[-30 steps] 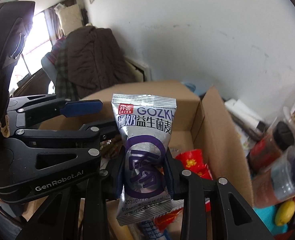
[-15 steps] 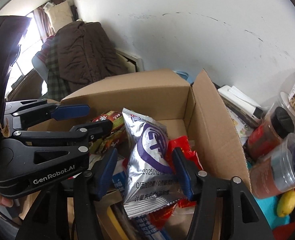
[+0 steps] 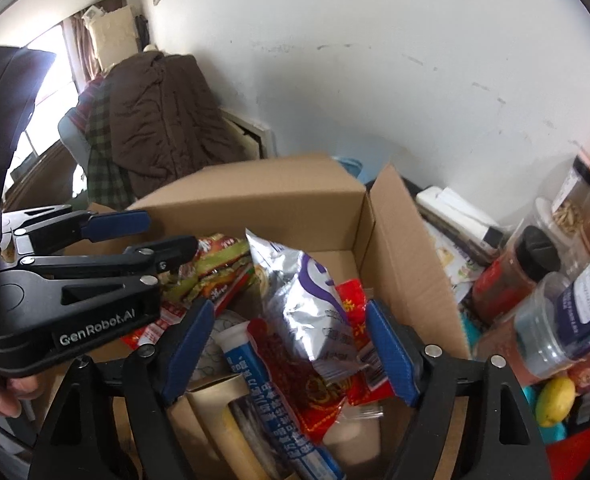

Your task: Organize snacks

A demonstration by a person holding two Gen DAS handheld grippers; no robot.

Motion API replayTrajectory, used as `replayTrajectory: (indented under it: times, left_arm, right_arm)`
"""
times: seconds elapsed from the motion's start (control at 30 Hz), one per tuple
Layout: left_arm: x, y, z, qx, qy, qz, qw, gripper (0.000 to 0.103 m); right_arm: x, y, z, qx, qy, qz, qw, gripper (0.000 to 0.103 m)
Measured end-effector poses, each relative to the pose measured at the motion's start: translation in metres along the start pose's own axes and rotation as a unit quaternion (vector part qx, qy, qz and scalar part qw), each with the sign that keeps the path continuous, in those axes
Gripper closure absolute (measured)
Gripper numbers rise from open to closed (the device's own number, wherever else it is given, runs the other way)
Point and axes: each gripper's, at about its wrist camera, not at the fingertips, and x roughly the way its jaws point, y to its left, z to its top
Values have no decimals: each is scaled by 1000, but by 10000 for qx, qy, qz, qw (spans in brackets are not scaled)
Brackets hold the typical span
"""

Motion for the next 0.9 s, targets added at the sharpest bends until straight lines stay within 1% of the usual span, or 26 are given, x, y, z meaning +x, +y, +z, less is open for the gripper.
replayTrajectory:
  times: [0.13, 0.23, 0.53, 0.67, 0.8, 0.9]
  left_arm:
    - [-24, 3, 0, -97, -194, -53, 9998, 54]
    - [-47, 2, 3, -72, -372, -84, 9992, 54]
    - [-116, -4, 3, 16, -949, -146, 9954, 54]
    - [-151, -7, -2, 49, -1219, -203, 9923, 54]
    - [-180, -10, -11, 46, -1403, -281, 9897, 54]
    - [-198, -17, -20, 113, -1500, -262, 9883, 54]
  right_arm:
    - [-15, 2, 5, 1, -188, -18, 9998, 24]
    - [-32, 4, 8, 4, -398, 16, 9992, 24]
    - [-98, 18, 16, -147, -1013, -139, 9947, 24]
    - [-129, 25, 14, -196, -1257, -212, 9916, 24]
    - [-160, 32, 9, -226, -1486, -272, 9883, 22]
    - [-181, 36, 1, -253, -1661, -363, 9851, 21]
